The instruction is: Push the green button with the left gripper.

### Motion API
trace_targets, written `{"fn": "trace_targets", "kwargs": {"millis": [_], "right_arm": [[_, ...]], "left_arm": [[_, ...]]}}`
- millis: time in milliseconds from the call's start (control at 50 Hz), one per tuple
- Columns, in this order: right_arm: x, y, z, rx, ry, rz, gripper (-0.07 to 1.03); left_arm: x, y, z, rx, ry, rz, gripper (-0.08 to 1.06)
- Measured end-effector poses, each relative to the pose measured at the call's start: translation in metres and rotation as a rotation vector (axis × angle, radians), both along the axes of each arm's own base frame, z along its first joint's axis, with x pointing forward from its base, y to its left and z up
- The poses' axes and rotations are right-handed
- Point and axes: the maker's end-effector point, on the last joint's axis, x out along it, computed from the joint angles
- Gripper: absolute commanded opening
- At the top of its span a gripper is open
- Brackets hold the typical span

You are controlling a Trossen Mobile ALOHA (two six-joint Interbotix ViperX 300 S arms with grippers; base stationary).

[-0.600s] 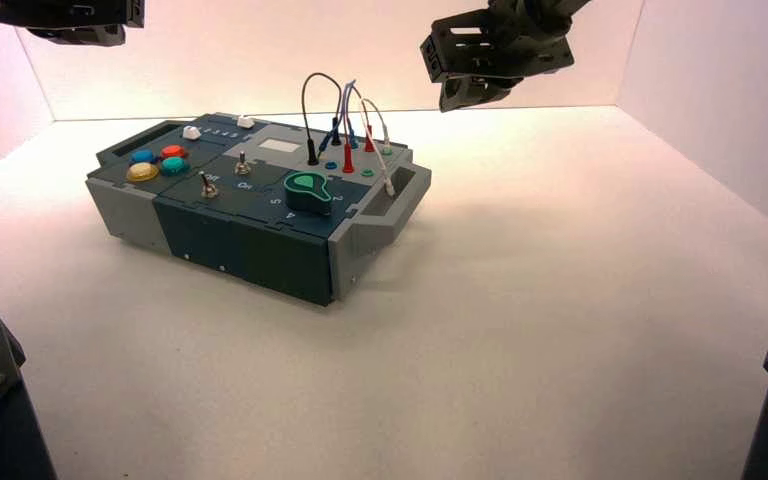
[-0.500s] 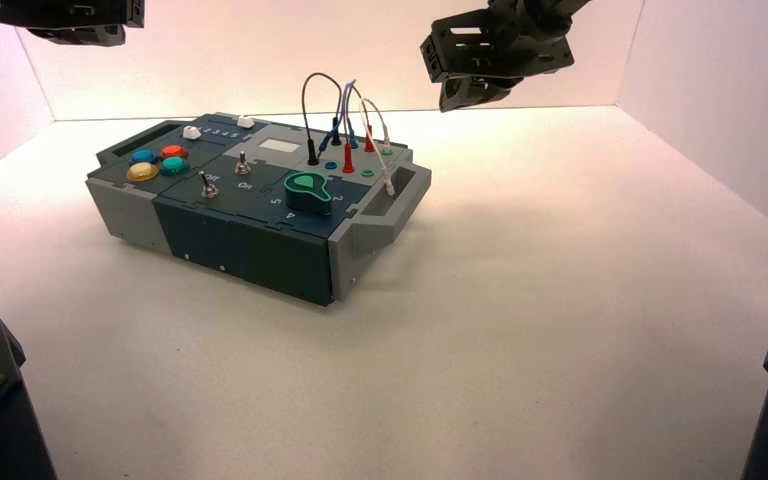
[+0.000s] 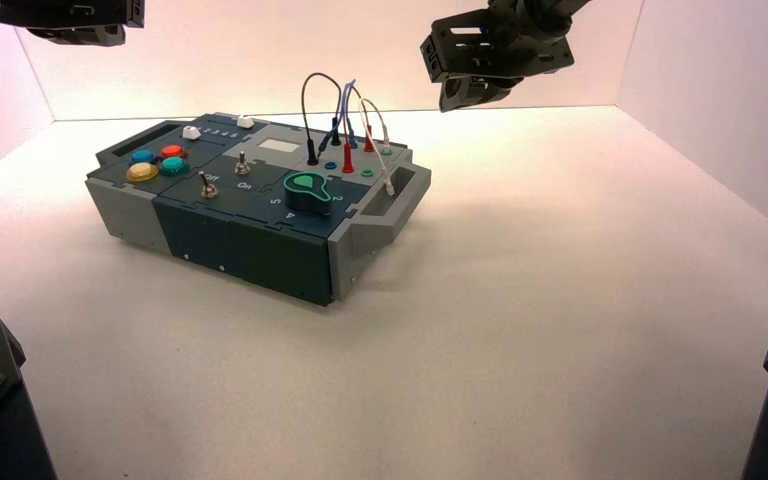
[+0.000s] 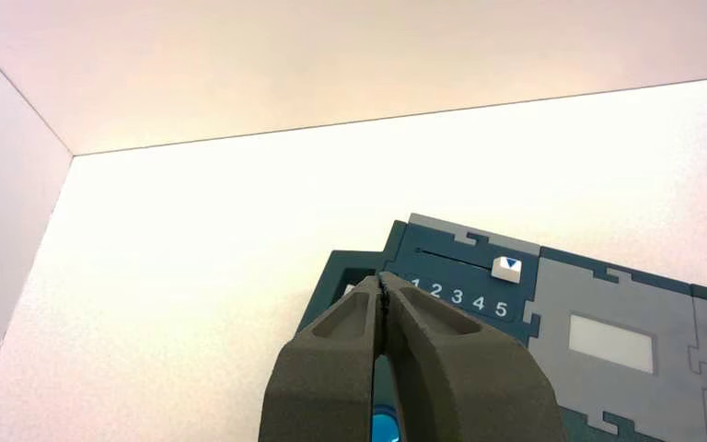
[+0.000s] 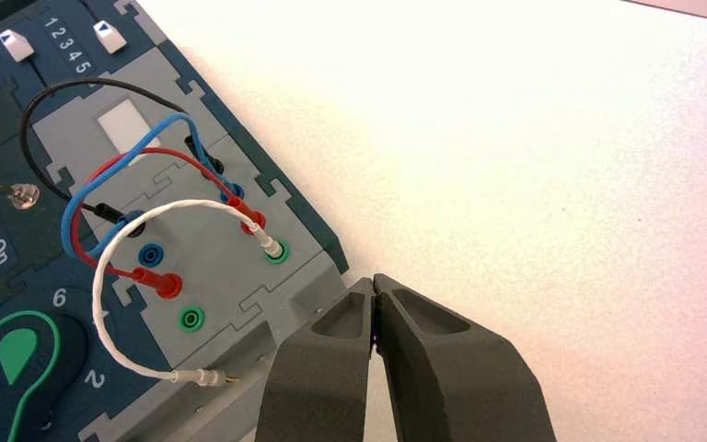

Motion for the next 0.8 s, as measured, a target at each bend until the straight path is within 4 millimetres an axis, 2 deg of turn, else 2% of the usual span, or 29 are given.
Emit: {"fn": "trace_targets", "kwargs": {"millis": [480,660,800], "right_arm": [[0.000,0.000,0.000,0.000,0.000,0.000,-0.02],[0.000,0.000,0.000,-0.001,0.003,0.000,-0.02],[0.000,0.000,0.000,-0.001,0.003,0.000,-0.02]], "left_arm": [[-0.002,-0.006,-0.002,-0.007,0.094,-0.032,-0.03],[-0.013,-0.010,0.002,-0.020,0.153,-0.052,-0.03],[-0.025,-0.013,-0.004,-0.032,0.229,-0.068,-0.03]]}}
